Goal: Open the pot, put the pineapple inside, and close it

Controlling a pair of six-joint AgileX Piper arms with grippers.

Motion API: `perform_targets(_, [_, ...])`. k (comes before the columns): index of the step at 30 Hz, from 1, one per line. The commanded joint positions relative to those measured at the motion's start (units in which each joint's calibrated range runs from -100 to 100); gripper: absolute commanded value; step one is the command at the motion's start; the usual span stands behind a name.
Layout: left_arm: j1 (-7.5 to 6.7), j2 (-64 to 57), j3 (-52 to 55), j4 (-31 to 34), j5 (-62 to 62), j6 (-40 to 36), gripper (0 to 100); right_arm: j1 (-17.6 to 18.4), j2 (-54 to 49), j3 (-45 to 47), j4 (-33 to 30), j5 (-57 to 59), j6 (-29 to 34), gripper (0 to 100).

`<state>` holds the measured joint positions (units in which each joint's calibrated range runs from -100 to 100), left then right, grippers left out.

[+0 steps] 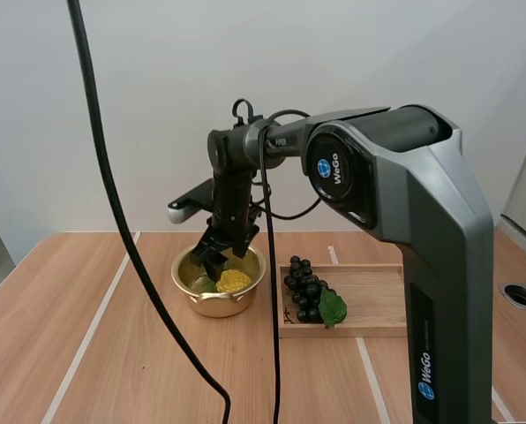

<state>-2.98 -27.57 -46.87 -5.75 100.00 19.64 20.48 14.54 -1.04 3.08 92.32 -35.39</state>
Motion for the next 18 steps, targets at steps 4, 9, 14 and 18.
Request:
perform_targets(4, [-0.07, -0.29, -0.29, 0.2, 0.0, -0.17, 0, -0.02, -5.4, -6.93, -0.42, 7.68, 0.02, 100])
perform_targets(9, [-0.07, -0.29, -0.29, 0.2, 0.0, -0.17, 0, -0.02, -9.6, -11.29, -0.92, 7.68, 1.14, 100])
perform_targets(14, [-0.07, -0.29, -0.29, 0.2, 0.0, 0.15, 0, -0.02, -13.45, -11.7, -7.83, 7.68, 4.51, 74])
perform_targets(18, [-0.07, -0.29, -0.29, 0.2, 0.0, 0.23, 0, -1.57, -17.14, -11.7, -11.93, 7.68, 7.77, 0])
